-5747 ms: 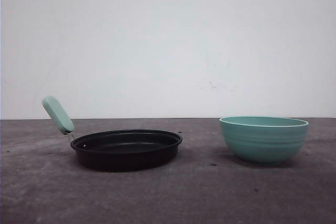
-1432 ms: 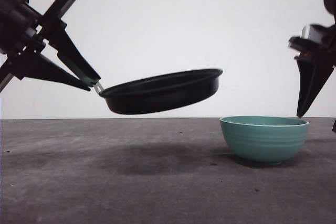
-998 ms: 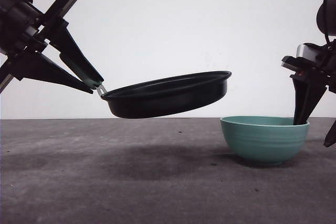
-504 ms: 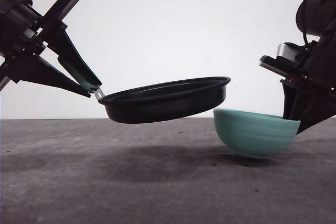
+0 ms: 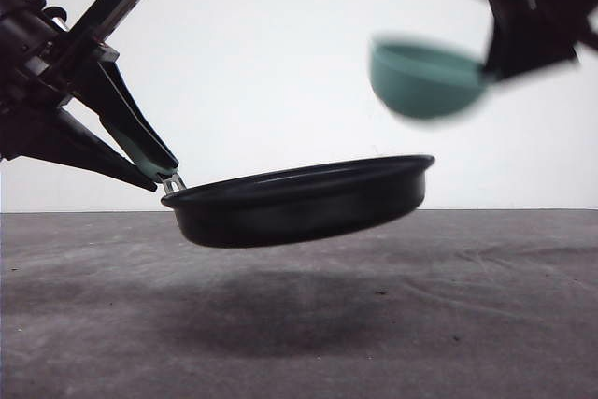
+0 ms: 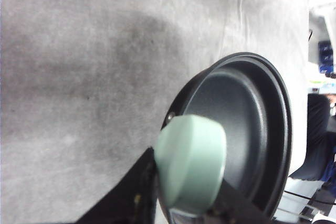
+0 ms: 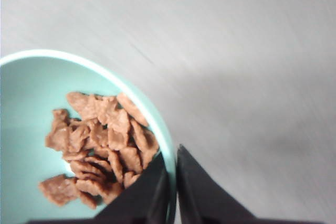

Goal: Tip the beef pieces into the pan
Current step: 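Tilt the green bowl over the held pan, pouring beef pieces in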

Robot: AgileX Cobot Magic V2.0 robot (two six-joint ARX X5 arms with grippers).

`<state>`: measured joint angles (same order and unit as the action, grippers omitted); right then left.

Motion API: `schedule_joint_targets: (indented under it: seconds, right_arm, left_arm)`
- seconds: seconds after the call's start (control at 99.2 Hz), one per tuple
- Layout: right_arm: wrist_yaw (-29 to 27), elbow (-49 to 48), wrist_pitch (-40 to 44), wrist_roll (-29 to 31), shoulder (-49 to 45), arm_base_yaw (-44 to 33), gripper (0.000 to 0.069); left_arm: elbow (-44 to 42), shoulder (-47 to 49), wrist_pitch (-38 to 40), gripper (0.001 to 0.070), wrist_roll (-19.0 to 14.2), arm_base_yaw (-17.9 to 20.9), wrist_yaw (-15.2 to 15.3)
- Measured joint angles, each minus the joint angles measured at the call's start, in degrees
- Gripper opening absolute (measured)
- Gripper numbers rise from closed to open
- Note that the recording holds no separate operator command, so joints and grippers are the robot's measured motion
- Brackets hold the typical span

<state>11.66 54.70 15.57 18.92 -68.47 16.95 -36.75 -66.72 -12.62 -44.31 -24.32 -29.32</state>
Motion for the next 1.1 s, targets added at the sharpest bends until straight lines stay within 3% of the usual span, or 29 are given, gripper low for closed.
schedule_joint_targets:
  seconds: [0.141, 0.353, 0.645, 0.807, 0.988, 1.099]
  right_arm:
    - [-8.44, 0.13, 0.09, -3.02, 4.39, 8.63, 0.0012]
    - [-26.03, 0.13, -0.15, -10.27, 3.82, 22.45, 0.0012]
    - [-48.13, 0.11, -13.31, -23.98, 1.64, 37.35, 0.0011]
    - [-52.22, -1.68, -22.03, -34.38, 0.22, 40.81, 0.0011]
    - [-52.37, -7.15, -31.76, -47.12, 0.17, 43.06, 0.0011]
    - [-52.37, -8.61, -33.07, -53.16, 0.11, 43.30, 0.0011]
  left_arm:
    - [-2.01, 0.00, -2.60, 0.0052, 0.28, -0.28, -0.04]
    - [-8.02, 0.00, -6.43, 0.0052, 2.49, -0.31, -0.02]
    - [-12.15, 0.00, -10.01, 0.0052, 3.48, -0.35, 0.00]
    - [-13.25, 0.00, -12.61, 0.0052, 4.63, -0.35, 0.02]
    - [-16.24, 0.00, -18.27, 0.0052, 7.87, -0.35, 1.33]
    - [-17.92, 0.00, -20.46, 0.0052, 10.01, -0.35, 2.19]
